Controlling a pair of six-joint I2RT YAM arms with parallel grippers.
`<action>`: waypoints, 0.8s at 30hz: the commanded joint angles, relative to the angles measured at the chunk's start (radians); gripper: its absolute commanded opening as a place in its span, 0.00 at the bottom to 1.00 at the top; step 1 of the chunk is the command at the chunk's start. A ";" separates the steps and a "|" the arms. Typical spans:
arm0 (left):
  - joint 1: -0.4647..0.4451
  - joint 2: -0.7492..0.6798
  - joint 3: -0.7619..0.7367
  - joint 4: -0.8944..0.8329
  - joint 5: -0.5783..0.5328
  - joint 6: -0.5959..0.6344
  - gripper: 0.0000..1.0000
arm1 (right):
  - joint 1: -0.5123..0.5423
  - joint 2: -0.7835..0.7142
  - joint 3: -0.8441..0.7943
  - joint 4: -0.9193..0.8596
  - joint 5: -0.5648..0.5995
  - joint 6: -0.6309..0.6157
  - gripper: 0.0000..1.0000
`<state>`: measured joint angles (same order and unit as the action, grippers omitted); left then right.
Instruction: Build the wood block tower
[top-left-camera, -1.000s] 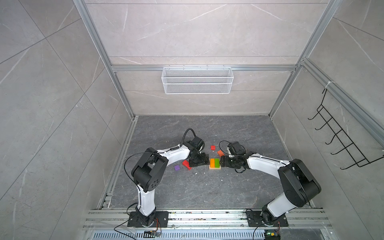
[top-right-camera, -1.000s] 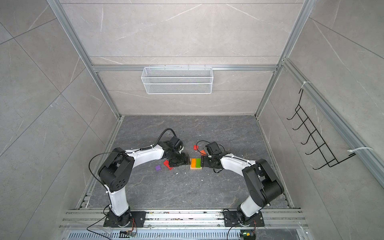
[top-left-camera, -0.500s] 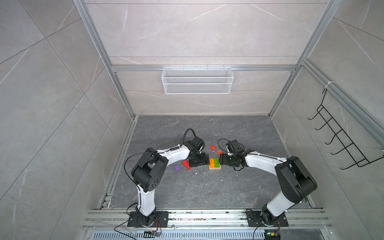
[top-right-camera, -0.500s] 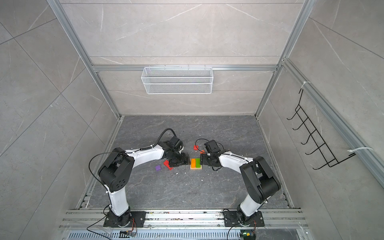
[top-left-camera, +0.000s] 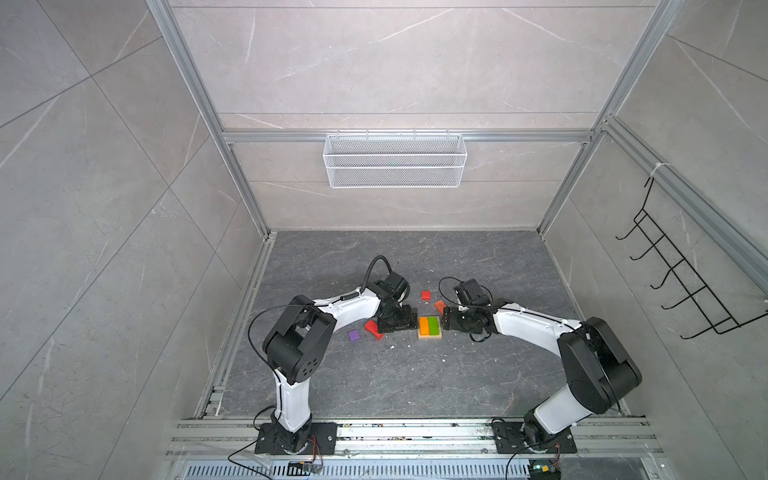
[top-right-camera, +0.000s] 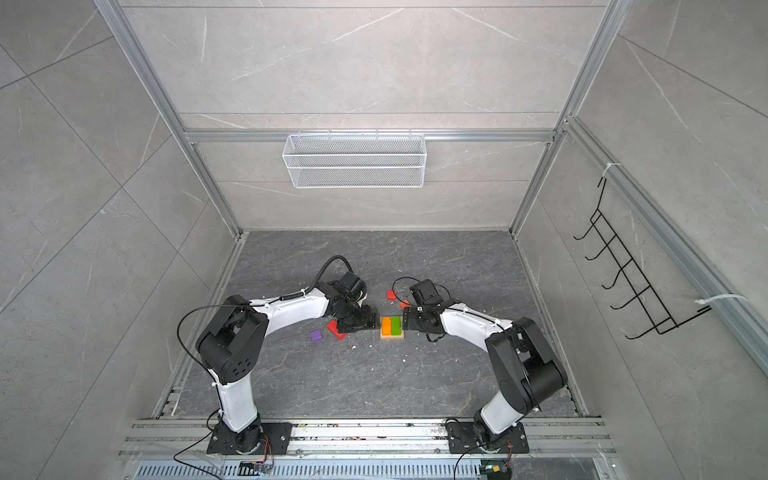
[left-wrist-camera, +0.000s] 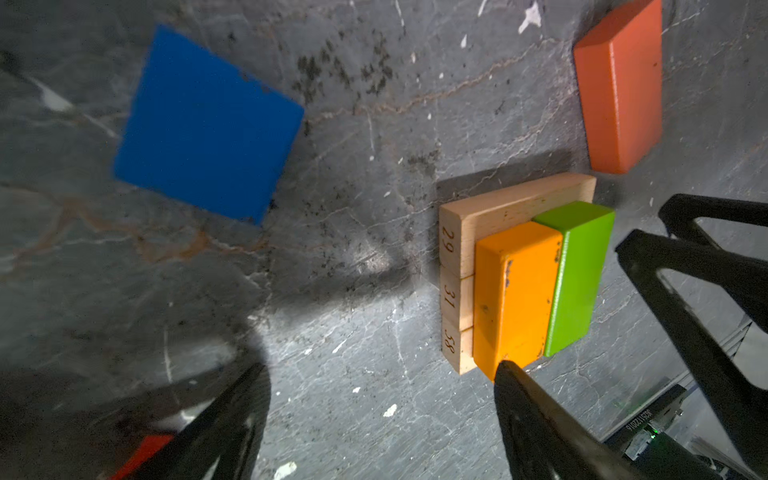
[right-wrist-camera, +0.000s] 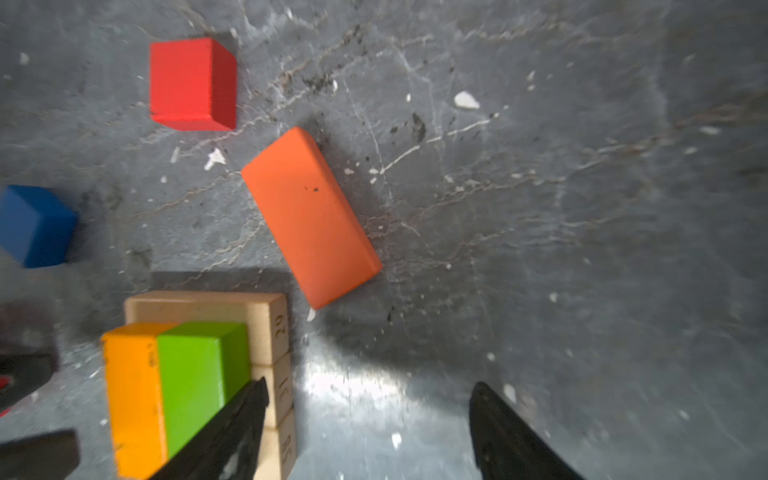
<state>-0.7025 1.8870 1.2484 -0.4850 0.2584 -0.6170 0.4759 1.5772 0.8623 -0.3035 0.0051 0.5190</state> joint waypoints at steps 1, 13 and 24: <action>0.002 -0.060 0.067 -0.068 -0.031 0.050 0.88 | 0.002 -0.068 0.025 -0.081 0.028 -0.037 0.72; 0.031 -0.185 0.088 -0.171 -0.074 0.099 0.90 | 0.002 -0.126 0.122 -0.221 0.004 -0.121 0.86; 0.140 -0.347 -0.058 -0.183 -0.021 0.092 0.91 | 0.079 -0.051 0.254 -0.260 -0.088 -0.092 0.85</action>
<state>-0.6022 1.6081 1.2293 -0.6502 0.1959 -0.5373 0.5159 1.4998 1.0683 -0.5217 -0.0528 0.4149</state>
